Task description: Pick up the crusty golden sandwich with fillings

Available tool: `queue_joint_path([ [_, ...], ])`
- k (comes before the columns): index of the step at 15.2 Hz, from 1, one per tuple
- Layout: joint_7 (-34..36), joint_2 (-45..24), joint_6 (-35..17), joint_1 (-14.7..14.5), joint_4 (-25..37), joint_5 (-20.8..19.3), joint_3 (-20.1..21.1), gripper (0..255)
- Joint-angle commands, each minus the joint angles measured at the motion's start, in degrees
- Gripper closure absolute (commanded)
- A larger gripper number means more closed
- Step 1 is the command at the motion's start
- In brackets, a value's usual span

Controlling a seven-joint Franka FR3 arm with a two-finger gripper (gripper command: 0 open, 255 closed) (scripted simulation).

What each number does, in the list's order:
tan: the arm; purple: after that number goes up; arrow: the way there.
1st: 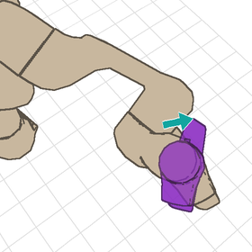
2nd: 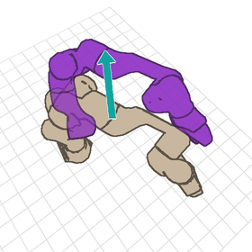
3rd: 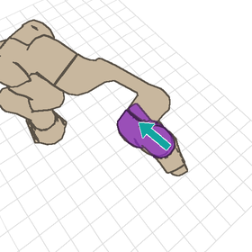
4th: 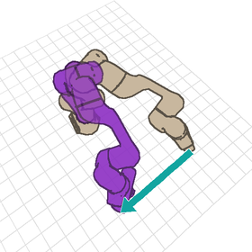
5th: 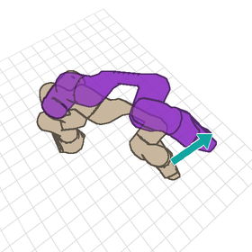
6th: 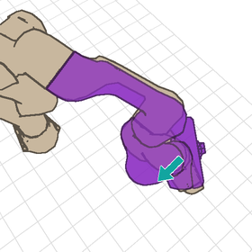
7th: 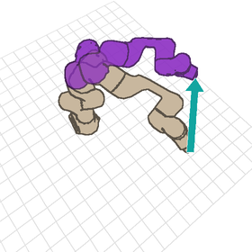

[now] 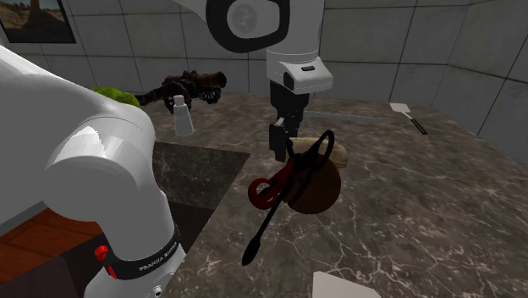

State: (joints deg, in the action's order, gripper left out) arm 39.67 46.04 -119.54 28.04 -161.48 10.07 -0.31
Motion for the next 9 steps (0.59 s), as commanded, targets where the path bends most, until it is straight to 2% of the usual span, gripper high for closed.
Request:
queue_joint_path([
  [1,0.0,-0.07,-0.07,0.0,-0.06,0.01,0.0,255],
  [6,0.11,0.07,-0.14,-0.08,-0.24,0.09,0.1,255],
  [9,0.52,0.89,2.56,0.03,1.65,-0.19,0.07,255],
])
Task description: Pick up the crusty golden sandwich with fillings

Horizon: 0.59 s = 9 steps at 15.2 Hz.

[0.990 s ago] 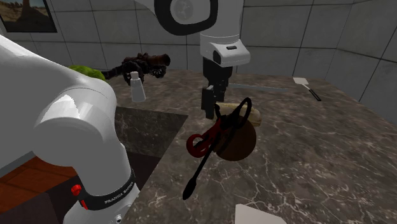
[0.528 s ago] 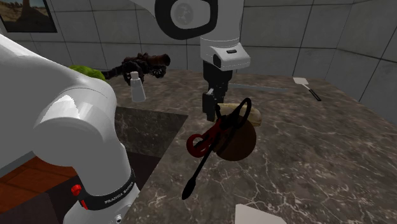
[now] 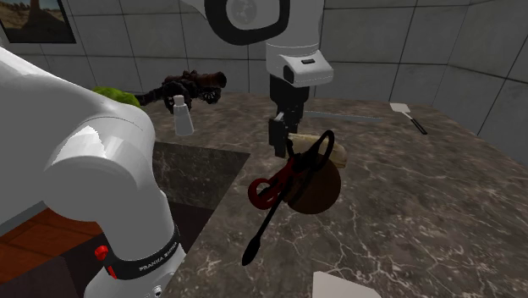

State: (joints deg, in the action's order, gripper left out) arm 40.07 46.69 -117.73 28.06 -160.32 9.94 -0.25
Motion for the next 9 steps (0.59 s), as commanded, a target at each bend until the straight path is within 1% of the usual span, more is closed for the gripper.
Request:
queue_joint_path([
  [1,0.25,0.47,1.62,0.05,1.15,-0.13,0.0,255],
  [9,1.22,1.57,8.24,0.23,6.72,-0.68,-0.12,255],
])
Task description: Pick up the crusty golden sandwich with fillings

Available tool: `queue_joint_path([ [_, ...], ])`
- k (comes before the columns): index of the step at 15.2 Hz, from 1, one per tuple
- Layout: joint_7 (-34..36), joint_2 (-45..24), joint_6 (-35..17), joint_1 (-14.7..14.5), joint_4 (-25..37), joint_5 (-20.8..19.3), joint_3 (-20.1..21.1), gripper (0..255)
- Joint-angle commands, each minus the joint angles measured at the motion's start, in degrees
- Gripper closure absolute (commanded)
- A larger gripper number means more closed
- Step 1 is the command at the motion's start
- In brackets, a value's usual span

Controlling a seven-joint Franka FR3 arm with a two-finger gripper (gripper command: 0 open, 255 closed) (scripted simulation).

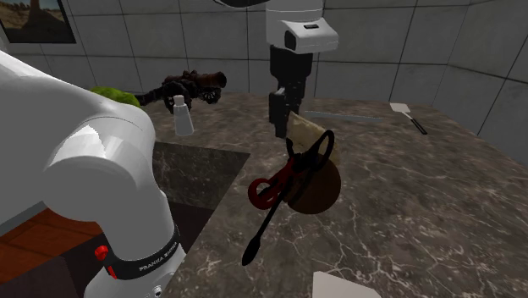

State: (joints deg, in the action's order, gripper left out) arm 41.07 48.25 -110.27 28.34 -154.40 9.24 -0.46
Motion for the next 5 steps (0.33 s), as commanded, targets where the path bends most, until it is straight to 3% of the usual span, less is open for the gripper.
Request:
queue_joint_path([
  [1,0.34,0.07,1.57,-0.04,1.53,-0.04,0.08,255],
  [5,0.58,0.15,3.24,-0.01,3.14,-0.15,0.04,255],
])
